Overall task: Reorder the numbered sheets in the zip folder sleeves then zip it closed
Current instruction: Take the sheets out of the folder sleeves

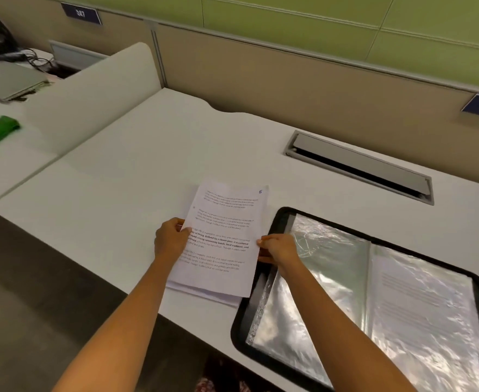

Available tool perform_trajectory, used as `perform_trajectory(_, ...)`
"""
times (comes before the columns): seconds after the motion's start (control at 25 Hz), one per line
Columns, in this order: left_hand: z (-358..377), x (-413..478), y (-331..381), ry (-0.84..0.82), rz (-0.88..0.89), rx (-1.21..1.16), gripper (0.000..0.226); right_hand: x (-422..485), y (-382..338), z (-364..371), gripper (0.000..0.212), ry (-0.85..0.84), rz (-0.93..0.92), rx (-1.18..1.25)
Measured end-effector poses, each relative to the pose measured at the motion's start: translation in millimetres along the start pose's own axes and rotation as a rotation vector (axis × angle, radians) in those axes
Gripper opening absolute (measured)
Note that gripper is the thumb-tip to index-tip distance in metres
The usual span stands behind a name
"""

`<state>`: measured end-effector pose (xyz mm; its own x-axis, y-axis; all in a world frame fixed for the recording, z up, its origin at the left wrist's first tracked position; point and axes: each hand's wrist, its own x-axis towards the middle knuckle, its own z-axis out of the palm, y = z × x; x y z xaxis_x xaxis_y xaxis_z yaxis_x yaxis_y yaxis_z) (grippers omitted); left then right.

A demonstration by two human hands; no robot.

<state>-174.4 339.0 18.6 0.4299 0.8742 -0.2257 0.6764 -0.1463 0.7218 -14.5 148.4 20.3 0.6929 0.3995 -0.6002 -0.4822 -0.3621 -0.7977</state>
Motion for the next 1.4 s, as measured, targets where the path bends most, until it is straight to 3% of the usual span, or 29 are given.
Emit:
perform_trajectory(0.24, -5, 7, -16, -0.031, 0.089, 0.235, 0.035, 1, 12, 22, 0.006, 0.047, 0.042, -0.131)
perform_trajectory(0.44, 2, 9, -14, -0.043, 0.047, 0.305, 0.048, 1, 21, 25, 0.007, 0.091, 0.009, -0.235)
perform_trajectory(0.72, 16, 4, -6, 0.129, 0.063, 0.522, 0.064, 2, 19, 20, 0.011, 0.108, -0.048, -0.273)
perform_trajectory(0.88, 42, -2, 10, 0.160, 0.201, 0.551, 0.065, -1, 15, -9, 0.007, 0.215, -0.152, -0.272)
perform_trajectory(1.04, 87, -20, 41, 0.117, 0.385, 0.543, 0.064, -2, 12, -60, 0.018, 0.357, -0.296, -0.366)
perform_trajectory(1.24, 155, -62, 92, -0.009, 0.630, 0.522, 0.060, -3, 23, -148, 0.033, 0.455, -0.380, -0.519)
perform_trajectory(1.4, 213, -111, 125, -0.182, 0.820, 0.494, 0.059, 1, 50, -226, 0.047, 0.429, -0.368, -0.782)
